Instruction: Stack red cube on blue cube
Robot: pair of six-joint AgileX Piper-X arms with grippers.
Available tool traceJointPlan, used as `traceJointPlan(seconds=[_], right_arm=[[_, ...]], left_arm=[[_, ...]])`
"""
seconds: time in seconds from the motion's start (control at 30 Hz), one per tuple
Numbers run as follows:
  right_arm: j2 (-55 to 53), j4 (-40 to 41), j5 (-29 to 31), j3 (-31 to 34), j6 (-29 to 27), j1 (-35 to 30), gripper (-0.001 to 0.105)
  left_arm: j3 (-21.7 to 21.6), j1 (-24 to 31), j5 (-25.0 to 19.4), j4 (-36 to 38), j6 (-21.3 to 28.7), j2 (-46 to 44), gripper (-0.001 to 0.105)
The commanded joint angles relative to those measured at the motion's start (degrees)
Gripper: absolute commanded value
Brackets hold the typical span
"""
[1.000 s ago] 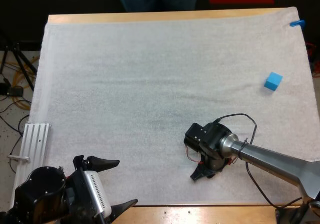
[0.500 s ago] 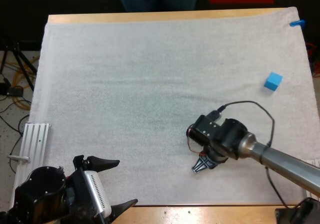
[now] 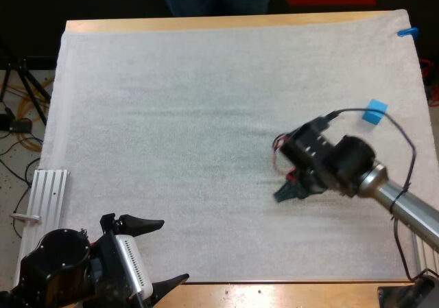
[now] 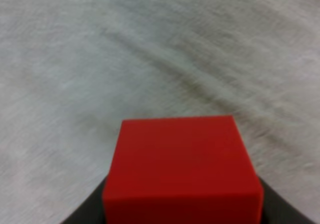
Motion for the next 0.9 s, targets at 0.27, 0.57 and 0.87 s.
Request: traceJointPlan(seconds=[0.27, 0.57, 0.87], right_arm=[[1.92, 0.5, 0.11, -3.79, -6.47, -15.65, 0.013], [11.92, 0.71, 0.42, -12.12, -9.83, -25.3, 0.013], [20.97, 1.41, -0.07, -20.59, -9.82, -32.65, 0.013]], left_arm=[[-0.36, -0.18, 0.02, -0.1, 0.26, 0.13, 0.087], [-0.36, -0.18, 0.02, -0.1, 0.15, 0.13, 0.087], [-0.36, -0.18, 0.02, -0.1, 0.15, 0.13, 0.087]])
